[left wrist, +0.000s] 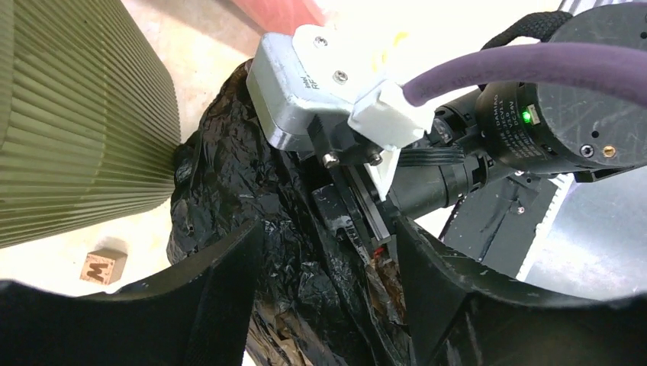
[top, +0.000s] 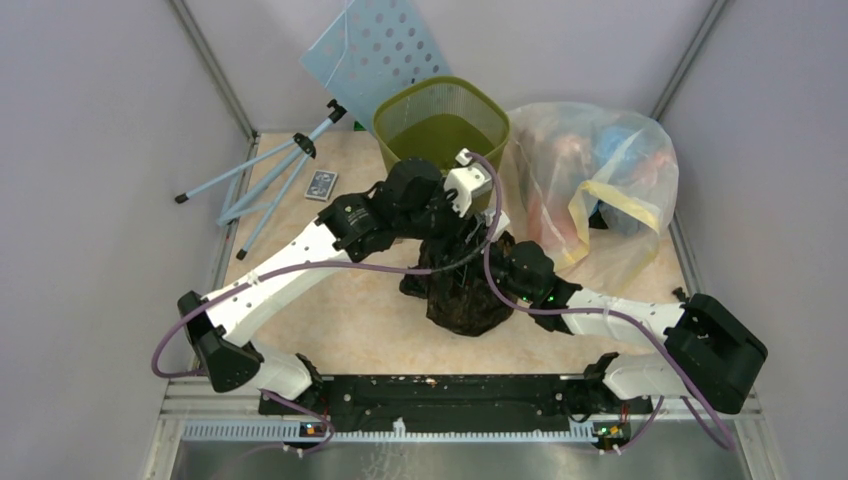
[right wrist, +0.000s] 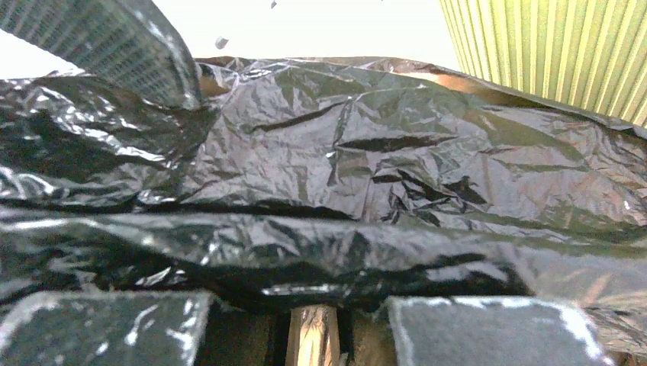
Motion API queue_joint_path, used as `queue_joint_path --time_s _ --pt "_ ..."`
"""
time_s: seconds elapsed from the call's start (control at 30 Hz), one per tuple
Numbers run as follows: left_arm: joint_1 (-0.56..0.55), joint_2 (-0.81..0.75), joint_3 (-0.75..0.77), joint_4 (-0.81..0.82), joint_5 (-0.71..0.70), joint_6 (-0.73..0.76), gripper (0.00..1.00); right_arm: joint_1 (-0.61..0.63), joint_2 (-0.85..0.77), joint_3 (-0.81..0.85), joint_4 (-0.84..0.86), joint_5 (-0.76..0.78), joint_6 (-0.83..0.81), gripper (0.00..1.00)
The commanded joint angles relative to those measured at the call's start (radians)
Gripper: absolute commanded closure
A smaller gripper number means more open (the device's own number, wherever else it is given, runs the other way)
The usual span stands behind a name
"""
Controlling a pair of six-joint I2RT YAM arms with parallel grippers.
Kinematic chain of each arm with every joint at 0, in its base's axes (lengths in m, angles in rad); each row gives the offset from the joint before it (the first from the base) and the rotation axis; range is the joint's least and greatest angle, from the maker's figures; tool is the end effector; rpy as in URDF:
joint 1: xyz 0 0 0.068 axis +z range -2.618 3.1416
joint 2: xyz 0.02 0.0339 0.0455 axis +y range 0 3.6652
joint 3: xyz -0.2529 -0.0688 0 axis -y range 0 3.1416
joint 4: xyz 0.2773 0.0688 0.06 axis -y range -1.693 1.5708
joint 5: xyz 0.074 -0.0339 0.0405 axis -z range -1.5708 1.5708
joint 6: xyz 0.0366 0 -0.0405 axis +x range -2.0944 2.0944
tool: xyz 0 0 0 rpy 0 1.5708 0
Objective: Put the trash bags into the trash bin
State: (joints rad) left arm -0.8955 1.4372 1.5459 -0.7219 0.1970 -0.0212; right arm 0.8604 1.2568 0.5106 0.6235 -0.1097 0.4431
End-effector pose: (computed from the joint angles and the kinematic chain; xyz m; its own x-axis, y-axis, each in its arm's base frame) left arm 0.2103 -0.2740 0.3906 -0.3780 0.4387 -0.8152 0.8577 0.4975 -0.1300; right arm 0.1899 0.2268 0.1963 -0.4256 0.1588 -0.8909 -0.7106 0.5510 0.4376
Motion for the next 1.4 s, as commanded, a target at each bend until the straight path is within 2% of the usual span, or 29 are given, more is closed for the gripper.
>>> queue_joint_path --time_s 0.0,0.1,0.27,0.4,0.5,0.8,0.83,0.93,1.1,1.23,1.37 --pt "0.036 -0.072 0.013 0.018 -0.042 -0.032 0.31 0.005 -0.010 0.000 0.049 -0.011 0.006 0.84" --pt "0.058 -0.107 0.000 0.048 0.008 -0.050 0.32 0.005 -0.008 0.000 0.049 -0.014 0.006 0.84" --pt "0.062 -0.094 0.027 0.005 -0.003 -0.030 0.37 0.005 -0.004 -0.001 0.050 -0.018 0.008 0.84" --pt "0.062 -0.062 0.039 -0.025 0.063 0.000 0.25 0.005 0.000 0.000 0.046 -0.018 0.009 0.84" --pt "0.062 -0.038 0.049 -0.041 0.082 0.011 0.25 0.005 0.005 0.003 0.042 -0.019 0.010 0.84" --pt "0.063 0.021 0.070 -0.081 0.089 0.047 0.48 0.005 0.001 0.002 0.027 -0.011 0.005 0.84" --pt "0.062 0.023 0.070 -0.082 0.097 0.049 0.55 0.005 0.002 0.003 0.025 -0.008 0.005 0.84" --pt "0.062 0.036 0.070 -0.090 0.100 0.053 0.99 0.005 0.004 0.000 0.026 0.001 0.008 0.84" --pt "0.062 0.019 0.061 -0.041 0.070 0.023 1.00 0.005 0.010 -0.031 0.063 0.053 0.039 0.87" --pt "0.069 -0.036 0.026 0.043 0.030 -0.055 1.00 0.005 0.031 -0.070 0.128 0.061 0.073 0.87" --pt "0.085 -0.108 -0.055 0.175 0.079 -0.124 1.00 0.006 0.107 -0.075 0.196 0.017 0.087 0.85"
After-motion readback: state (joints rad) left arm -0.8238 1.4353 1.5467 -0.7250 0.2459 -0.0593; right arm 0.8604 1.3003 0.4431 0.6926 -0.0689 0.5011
